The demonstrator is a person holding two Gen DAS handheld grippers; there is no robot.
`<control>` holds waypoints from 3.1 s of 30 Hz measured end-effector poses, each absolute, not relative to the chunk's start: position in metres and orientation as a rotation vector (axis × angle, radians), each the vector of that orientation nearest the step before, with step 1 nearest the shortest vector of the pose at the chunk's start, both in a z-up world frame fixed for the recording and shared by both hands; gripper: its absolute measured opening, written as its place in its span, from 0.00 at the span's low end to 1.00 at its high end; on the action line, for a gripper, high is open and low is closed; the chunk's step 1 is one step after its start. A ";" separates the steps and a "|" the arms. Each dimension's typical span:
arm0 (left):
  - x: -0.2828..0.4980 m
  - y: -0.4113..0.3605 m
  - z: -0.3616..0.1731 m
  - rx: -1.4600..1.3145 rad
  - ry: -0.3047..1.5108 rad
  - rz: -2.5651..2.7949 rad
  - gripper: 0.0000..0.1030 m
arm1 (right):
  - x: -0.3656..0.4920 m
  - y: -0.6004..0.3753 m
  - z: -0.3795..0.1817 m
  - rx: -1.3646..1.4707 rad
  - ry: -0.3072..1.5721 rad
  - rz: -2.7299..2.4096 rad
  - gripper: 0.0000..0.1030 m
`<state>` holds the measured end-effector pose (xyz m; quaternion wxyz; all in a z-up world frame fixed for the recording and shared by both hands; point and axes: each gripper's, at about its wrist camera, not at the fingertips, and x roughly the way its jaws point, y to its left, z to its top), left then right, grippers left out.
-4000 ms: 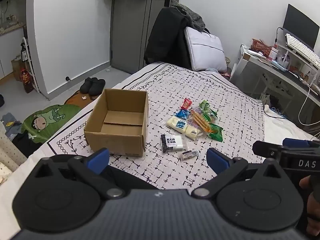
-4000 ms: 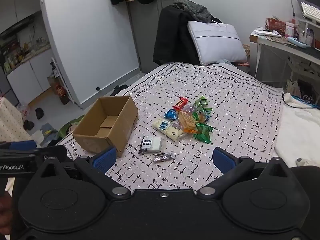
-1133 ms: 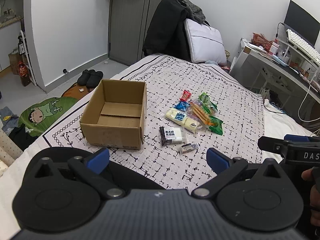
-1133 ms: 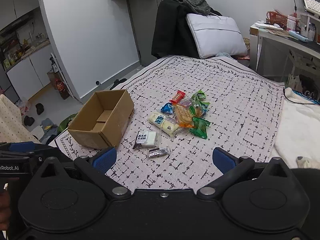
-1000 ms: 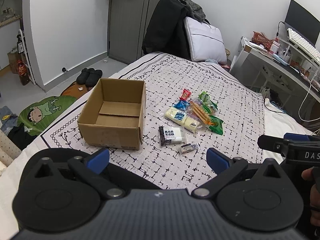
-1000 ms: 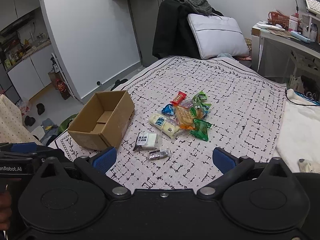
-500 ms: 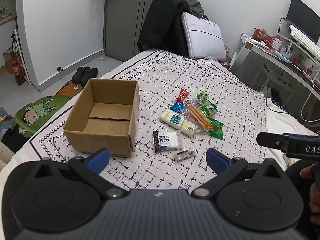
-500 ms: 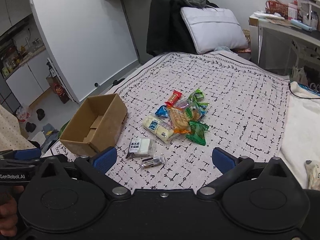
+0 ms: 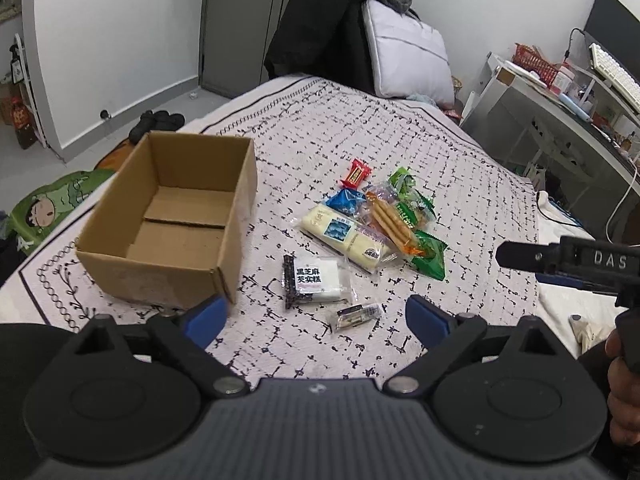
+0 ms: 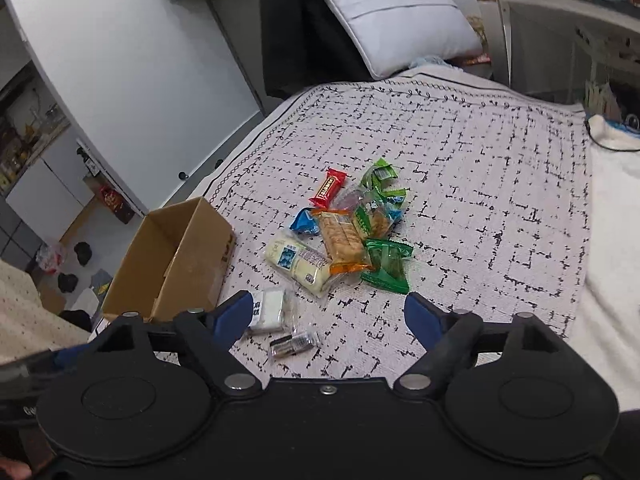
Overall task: Organize snacks
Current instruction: 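Grasp the small silver snack with the left gripper while the right grasps the green bag, then carry both snacks over the cardboard box and open both grippers to drop them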
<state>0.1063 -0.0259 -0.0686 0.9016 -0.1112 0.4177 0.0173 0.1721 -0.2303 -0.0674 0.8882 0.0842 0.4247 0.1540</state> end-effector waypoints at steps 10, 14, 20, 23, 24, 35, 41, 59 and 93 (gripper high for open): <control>0.143 -0.042 -0.103 -0.237 0.935 0.016 0.76 | 0.206 -0.239 -0.097 0.221 0.933 0.252 0.74; 0.157 -0.053 -0.121 -0.223 0.973 -0.008 0.74 | 0.219 -0.244 -0.108 0.260 0.962 0.226 0.68; 0.176 -0.065 -0.149 -0.194 1.043 -0.025 0.74 | 0.230 -0.247 -0.120 0.300 0.989 0.227 0.65; 0.184 -0.069 -0.161 -0.177 1.072 -0.021 0.74 | 0.234 -0.249 -0.125 0.317 1.006 0.227 0.65; 0.187 -0.070 -0.166 -0.178 1.084 -0.019 0.74 | 0.236 -0.249 -0.127 0.323 1.011 0.227 0.65; 0.216 -0.088 -0.197 -0.118 1.145 -0.022 0.65 | 0.271 -0.250 -0.158 0.303 1.085 0.144 0.57; 0.224 -0.089 -0.201 -0.105 1.131 -0.014 0.44 | 0.282 -0.249 -0.167 0.288 1.104 0.130 0.53; 0.216 -0.068 -0.175 -0.279 1.076 -0.001 0.20 | 0.310 -0.229 -0.190 0.235 1.156 0.130 0.34; 0.151 0.010 -0.056 -0.284 0.768 0.208 0.20 | 0.260 -0.186 -0.107 0.305 0.872 0.505 0.26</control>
